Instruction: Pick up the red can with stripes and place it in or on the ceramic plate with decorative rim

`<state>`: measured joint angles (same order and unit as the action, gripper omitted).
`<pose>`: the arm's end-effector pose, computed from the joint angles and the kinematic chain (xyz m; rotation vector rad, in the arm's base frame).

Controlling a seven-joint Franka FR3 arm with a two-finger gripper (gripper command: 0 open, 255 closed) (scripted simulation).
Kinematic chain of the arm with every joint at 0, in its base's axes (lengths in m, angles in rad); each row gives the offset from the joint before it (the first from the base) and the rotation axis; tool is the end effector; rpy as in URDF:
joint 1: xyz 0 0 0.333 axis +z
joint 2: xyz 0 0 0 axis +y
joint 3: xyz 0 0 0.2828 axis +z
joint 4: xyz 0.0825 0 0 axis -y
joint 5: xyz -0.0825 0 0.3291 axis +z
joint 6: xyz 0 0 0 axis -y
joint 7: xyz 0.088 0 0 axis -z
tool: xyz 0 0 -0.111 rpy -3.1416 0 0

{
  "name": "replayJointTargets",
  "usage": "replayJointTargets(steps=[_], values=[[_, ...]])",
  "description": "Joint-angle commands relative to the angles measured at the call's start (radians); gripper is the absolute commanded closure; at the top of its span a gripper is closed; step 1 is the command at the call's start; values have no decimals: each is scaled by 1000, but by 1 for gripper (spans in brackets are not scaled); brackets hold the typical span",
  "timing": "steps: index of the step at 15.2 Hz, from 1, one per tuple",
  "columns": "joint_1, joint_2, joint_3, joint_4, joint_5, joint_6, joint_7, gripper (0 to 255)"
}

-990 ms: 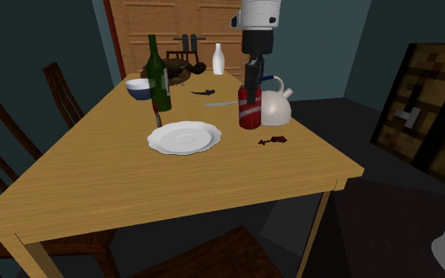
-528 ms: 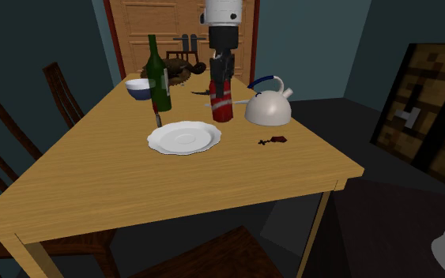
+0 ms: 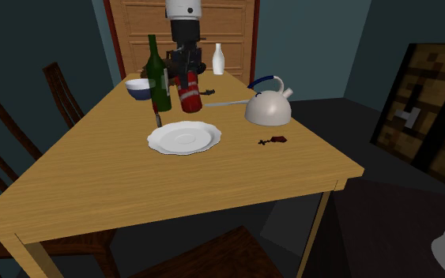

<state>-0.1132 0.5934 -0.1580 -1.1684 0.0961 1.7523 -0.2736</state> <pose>0.6367 -0.1407 0.4310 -3.1346 -0.0179 0.0019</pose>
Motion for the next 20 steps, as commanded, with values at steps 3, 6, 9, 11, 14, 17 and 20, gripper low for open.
replayJointTargets(steps=[3,6,9,11,14,17,20], values=[[-9,97,6,138,8,-40,6,255],[-6,94,6,92,9,2,5,255],[-4,94,7,51,9,42,3,255],[-3,95,7,27,10,68,2,255],[-1,100,8,-5,11,105,0,255],[0,107,9,-34,13,141,-2,255],[1,115,9,-54,14,168,-3,255]])
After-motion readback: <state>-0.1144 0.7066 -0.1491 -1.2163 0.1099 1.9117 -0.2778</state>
